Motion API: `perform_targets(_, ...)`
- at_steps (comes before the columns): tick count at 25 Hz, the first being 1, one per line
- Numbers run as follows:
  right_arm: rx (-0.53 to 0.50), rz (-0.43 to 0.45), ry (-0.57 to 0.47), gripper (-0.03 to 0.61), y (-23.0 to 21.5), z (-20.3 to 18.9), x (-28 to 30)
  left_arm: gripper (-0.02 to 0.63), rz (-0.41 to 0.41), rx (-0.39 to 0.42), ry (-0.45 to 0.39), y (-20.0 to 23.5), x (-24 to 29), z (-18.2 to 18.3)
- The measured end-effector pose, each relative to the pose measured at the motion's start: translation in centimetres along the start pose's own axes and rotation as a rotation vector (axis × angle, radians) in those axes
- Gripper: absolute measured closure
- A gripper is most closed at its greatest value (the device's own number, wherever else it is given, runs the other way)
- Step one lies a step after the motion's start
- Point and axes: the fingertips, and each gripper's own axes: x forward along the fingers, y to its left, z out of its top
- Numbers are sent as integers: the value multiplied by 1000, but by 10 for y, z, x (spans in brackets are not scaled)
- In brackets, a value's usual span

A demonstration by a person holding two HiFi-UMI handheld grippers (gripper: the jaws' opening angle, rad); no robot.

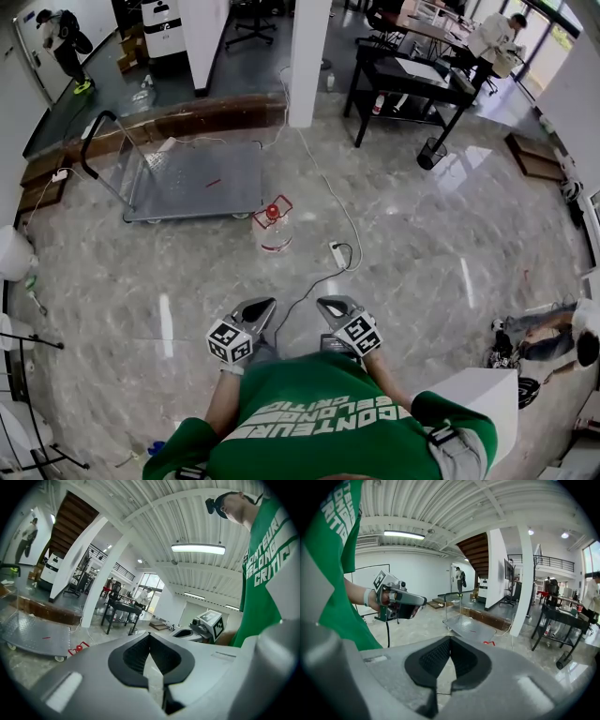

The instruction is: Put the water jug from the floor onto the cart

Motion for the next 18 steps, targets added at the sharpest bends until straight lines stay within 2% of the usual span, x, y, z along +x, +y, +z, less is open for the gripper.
perform_targets(18, -25, 36, -5, 586, -4, 35, 74, 603, 16, 3, -1, 69, -16, 20)
